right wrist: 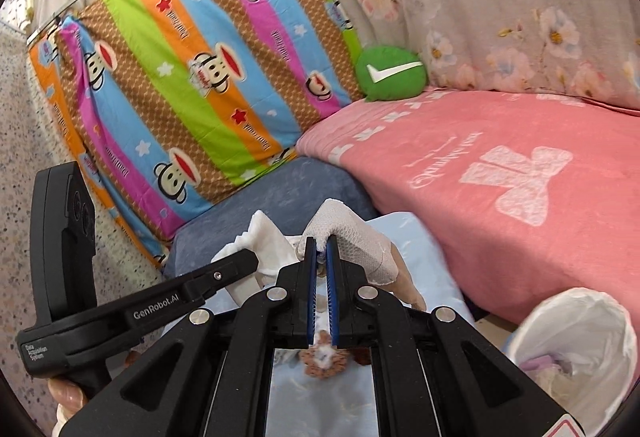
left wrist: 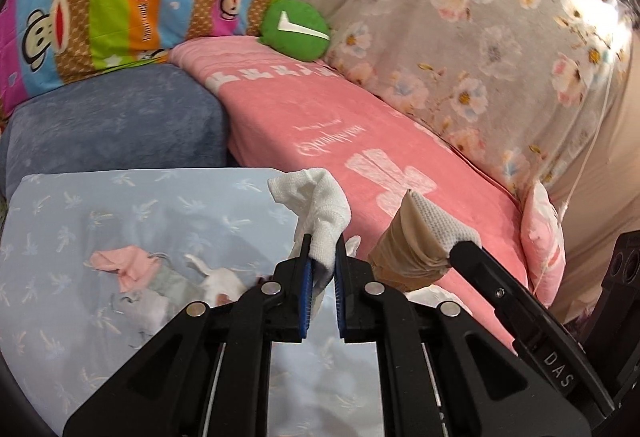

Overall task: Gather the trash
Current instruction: 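Carry both socks over the white bin and open both tools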

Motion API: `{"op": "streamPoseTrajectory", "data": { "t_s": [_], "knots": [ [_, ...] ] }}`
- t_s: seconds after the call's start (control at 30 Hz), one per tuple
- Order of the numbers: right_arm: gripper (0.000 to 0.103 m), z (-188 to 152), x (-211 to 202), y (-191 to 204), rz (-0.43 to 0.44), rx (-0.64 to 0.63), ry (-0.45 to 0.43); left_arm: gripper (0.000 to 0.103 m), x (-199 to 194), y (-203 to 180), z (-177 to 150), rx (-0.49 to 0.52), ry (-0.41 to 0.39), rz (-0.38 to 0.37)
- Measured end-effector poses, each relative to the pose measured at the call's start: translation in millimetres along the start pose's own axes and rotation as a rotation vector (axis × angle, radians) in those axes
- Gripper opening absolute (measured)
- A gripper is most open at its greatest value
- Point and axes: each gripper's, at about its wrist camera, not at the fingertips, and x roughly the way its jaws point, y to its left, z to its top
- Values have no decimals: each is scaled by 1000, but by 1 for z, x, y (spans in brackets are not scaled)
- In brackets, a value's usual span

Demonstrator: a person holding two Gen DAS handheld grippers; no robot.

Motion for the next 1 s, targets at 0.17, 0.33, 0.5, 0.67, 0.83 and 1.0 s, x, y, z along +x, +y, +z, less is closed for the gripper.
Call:
{"op": "streamPoseTrajectory", "data": {
  "t_s": [0.17, 0.33, 0.5, 0.67, 0.83, 1.0],
  "knots": [
    [5, 1, -33, -38, -51, 34, -32, 9, 11, -43, -12, 67, 31, -46],
    [5, -3, -63, -79, -101, 84, -55, 9, 24, -84, -25, 128, 69, -90],
    [5, -9, -83, -111, -140, 130, -70, 10, 37, -121, -38, 181, 102, -122],
    [5, -16, -97, -137, -173, 166, -78, 10, 47, -142, -48, 211, 135, -144],
    [5, -24, -109, -160, -203, 194, -82, 10, 58, -162, -58, 241, 162, -156],
    [5, -29, -116, -177, -221, 214, -82, 10, 66, -178, -66, 260, 187, -165]
  ]
}}
